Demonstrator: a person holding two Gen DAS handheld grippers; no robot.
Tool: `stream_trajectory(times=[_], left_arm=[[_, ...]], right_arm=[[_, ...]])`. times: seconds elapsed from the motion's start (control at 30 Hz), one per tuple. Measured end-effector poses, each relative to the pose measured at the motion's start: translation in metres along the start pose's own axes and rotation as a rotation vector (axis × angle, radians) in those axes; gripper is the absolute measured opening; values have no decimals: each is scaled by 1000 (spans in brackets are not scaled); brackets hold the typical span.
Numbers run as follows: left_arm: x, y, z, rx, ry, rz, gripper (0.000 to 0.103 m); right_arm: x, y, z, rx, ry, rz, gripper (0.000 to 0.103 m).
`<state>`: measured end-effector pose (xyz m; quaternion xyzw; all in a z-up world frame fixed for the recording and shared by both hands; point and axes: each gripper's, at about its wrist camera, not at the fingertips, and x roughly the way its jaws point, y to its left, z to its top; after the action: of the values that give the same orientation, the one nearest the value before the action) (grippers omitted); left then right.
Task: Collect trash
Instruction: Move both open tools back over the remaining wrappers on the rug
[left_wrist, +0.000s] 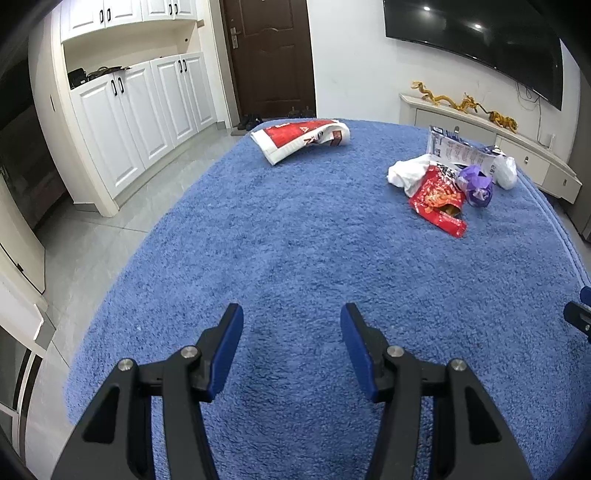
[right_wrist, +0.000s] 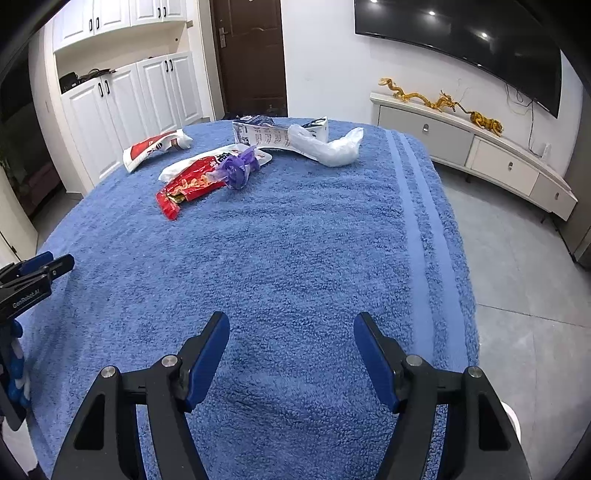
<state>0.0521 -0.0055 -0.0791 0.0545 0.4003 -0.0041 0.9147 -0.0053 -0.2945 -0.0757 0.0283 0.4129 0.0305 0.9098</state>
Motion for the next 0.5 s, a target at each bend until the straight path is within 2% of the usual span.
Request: stream_trajectory(times=[0.13, 0.33, 0.5], left_arm=[[0, -1, 0, 11, -6, 3, 53], [1, 4, 0, -25, -10, -5, 53], [5, 3, 0, -53, 18, -71, 53]], right_arm=[[1, 0, -2, 6, -10, -6, 68], [4, -3, -2, 9, -9, -15, 68], [4, -5, -2, -26, -5, -62, 70]])
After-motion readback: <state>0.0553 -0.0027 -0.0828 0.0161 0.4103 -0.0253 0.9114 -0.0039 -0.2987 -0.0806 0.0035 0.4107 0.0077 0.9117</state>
